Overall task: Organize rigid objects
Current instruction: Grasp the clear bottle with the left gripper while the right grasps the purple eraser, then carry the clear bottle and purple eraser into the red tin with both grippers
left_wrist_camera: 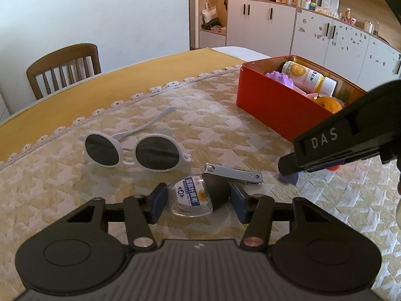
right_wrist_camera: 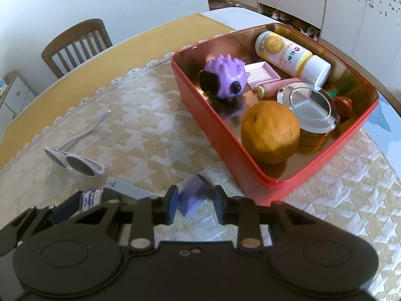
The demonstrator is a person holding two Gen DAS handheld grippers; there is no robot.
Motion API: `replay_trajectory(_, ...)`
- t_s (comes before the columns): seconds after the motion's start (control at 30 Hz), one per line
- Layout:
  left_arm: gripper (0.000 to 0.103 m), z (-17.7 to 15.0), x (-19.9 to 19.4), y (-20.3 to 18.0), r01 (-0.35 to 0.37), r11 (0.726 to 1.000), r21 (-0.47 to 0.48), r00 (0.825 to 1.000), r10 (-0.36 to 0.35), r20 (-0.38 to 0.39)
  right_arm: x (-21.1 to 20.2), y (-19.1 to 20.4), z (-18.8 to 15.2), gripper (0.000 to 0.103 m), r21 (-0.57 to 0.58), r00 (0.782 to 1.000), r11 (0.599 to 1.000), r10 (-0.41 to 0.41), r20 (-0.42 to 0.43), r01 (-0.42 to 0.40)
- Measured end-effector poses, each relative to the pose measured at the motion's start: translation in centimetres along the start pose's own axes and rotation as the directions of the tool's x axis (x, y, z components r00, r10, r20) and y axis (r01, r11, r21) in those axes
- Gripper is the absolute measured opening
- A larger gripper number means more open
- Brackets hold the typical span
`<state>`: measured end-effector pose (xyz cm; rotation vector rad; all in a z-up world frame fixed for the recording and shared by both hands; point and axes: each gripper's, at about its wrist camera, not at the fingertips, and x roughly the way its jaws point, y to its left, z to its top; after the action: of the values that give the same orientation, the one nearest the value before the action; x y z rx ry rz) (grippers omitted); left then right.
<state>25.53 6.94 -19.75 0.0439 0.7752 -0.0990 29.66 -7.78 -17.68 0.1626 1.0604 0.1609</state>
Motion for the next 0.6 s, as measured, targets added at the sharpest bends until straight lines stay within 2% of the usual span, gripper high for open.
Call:
replay_trajectory(0.23, 0.054, -0.4, -0.9, 0.1, -0.009, 0.999, -0.03, 1.0, 0.008, -0.019, -1.6, -0.5, -0.4, 0.024, -0.023, 0.999, 0.999, 0.037, 0.011, -0.036)
replay_trajectory(0.27, 0.054, -0.4, -1.1, 0.1, -0.006, 0.999, -0.039, 1.0, 0.005, -0.021, -1.9, -0.6, -0.5, 0.019, -0.031, 0.999, 0.999, 0.044, 0.012, -0.044)
replay_trajectory(0.6, 0.054, -0.5, -3.4, 0.1, -0.031, 0.997, -0.076, 0.999, 0.031, -0.01, -4.5, -0.8, -1.6, 0.016, -0.132, 0.994, 0.987, 0.096, 0.045, -0.09)
